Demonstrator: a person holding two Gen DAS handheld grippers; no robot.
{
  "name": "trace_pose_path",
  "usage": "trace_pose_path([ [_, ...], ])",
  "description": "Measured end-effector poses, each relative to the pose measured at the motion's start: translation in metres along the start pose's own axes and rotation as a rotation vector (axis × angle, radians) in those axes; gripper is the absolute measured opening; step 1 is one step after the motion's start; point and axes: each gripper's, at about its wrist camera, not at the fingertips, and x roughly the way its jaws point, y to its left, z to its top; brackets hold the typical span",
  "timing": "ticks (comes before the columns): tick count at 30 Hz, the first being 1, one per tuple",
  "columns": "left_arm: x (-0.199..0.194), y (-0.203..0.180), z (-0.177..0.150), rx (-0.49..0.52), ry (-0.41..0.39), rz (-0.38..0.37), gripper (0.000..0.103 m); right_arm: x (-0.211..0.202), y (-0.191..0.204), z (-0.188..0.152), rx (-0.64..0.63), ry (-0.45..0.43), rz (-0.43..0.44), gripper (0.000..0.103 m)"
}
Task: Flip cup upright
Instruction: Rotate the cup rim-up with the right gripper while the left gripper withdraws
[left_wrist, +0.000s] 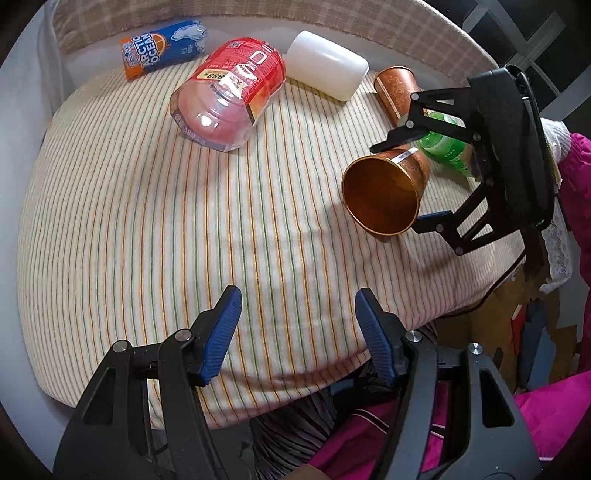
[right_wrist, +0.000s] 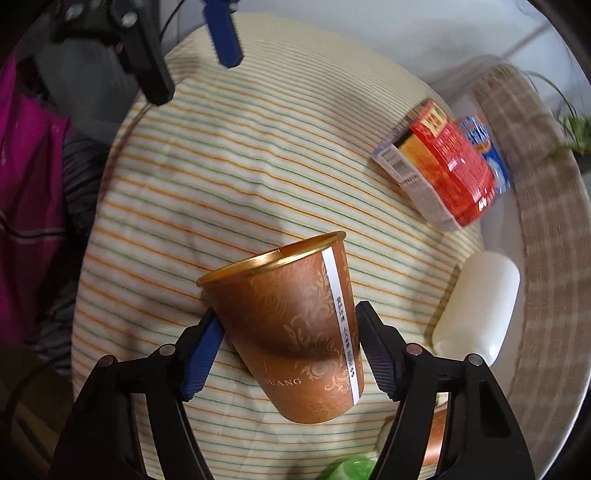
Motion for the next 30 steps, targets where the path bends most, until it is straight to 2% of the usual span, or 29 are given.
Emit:
trace_pose_path([
  [7,-0.004,-0.007,0.0,0.027,-0.062,0.033,0.066,0.001,-0.013,0.0,0.265,-0.003,0.008,0.069],
  [11,-0.004,-0.011,-0.001,0.036,-0.107,0.087,0.066,-0.003,-0.019,-0.002,0.456,-0.032,0.0,0.069],
  [18,0.003,-0.014,-0.002,0.012,-0.125,0.082,0.066,-0.007,-0.027,-0.023,0.893,-0.075,-0.027,0.069],
  [24,0.006,-0.019,-0.002,0.005,-0.18,0.103,0.066,-0.024,-0.017,-0.045,1.143,-0.194,-0.096,0.069],
  [30,0.002,-0.021,-0.002,-0.005,-0.226,0.089,0.066,-0.041,-0.003,-0.062,1.295,-0.299,-0.131,0.068],
])
